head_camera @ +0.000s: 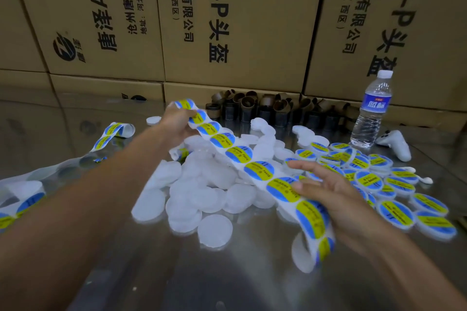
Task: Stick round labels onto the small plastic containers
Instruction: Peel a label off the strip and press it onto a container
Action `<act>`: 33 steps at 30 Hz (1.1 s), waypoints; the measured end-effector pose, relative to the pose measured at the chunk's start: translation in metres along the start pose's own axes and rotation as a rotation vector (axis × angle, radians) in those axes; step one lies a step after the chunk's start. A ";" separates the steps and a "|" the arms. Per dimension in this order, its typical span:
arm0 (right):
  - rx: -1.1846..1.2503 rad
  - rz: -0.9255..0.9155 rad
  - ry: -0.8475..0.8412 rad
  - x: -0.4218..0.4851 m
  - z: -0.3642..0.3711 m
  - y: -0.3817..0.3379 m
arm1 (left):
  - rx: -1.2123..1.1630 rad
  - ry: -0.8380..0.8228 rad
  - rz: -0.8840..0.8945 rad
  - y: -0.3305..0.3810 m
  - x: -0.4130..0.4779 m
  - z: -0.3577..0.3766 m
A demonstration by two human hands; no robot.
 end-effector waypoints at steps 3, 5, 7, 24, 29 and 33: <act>0.038 0.039 -0.004 0.001 0.014 0.020 | 0.083 0.094 0.022 0.017 0.020 -0.007; 0.035 0.101 -0.030 -0.001 0.023 0.035 | 0.108 0.110 -0.009 0.014 0.032 -0.011; -0.056 0.191 -0.098 -0.004 0.029 0.047 | 0.126 0.125 -0.039 0.004 0.039 -0.016; -0.185 0.034 0.117 0.010 0.044 0.073 | 0.616 0.296 0.097 -0.038 -0.019 -0.011; -0.176 0.024 0.141 0.011 0.048 0.072 | 0.238 0.099 0.331 -0.032 -0.114 0.038; -0.152 -0.019 0.161 0.012 0.048 0.076 | 0.090 -0.199 0.329 -0.044 -0.153 0.065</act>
Point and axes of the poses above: each hand's wrist, its own x-axis towards the middle knuckle, its own z-axis out of the palm, y = z × x, the point moved 1 cm from there along x, towards the middle knuckle, and after that the axes turned 15 degrees about x, right-handed, at the moved point
